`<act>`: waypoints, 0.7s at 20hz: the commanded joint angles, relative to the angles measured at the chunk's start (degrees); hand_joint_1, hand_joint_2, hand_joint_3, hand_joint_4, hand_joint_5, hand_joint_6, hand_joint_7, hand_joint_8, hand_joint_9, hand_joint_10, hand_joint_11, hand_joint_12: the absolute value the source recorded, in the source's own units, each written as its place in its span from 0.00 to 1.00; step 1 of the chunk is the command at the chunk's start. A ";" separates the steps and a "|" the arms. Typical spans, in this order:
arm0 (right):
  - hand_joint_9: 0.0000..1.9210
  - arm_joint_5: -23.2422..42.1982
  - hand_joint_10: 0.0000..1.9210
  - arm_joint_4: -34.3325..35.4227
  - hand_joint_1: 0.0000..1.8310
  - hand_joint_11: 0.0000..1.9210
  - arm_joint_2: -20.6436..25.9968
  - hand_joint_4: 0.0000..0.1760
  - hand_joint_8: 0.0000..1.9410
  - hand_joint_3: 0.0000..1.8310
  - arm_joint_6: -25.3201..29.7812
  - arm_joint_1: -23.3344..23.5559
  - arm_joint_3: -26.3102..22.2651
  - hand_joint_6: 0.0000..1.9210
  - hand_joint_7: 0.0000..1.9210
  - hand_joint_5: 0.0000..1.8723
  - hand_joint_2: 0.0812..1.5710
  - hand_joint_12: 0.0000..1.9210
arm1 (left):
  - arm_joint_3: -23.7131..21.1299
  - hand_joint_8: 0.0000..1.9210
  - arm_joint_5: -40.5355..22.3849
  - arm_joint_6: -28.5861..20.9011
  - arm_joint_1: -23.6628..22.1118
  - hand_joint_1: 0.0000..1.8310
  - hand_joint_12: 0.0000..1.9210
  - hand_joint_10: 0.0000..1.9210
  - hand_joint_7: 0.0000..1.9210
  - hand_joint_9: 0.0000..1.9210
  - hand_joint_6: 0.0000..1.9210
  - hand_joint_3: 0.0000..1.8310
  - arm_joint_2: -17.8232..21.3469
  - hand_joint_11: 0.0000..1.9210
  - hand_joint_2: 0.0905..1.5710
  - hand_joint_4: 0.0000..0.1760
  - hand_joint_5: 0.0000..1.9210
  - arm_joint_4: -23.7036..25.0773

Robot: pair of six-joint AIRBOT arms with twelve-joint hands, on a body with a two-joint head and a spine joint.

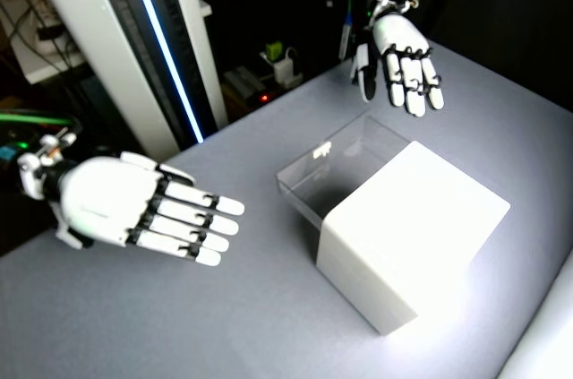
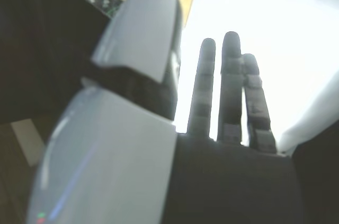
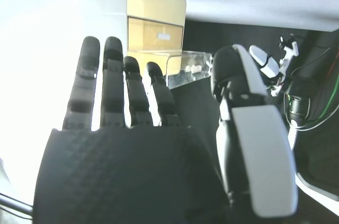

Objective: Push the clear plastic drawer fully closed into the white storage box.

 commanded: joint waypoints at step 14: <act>0.00 5.10 0.00 -11.91 0.01 0.00 -2.54 0.00 0.00 0.00 9.39 3.51 0.87 0.00 0.00 0.00 0.84 0.00 | 0.20 0.00 -7.61 -0.12 -0.03 0.39 0.00 0.00 0.00 0.00 0.00 0.01 0.24 0.00 0.82 0.00 0.00 -2.51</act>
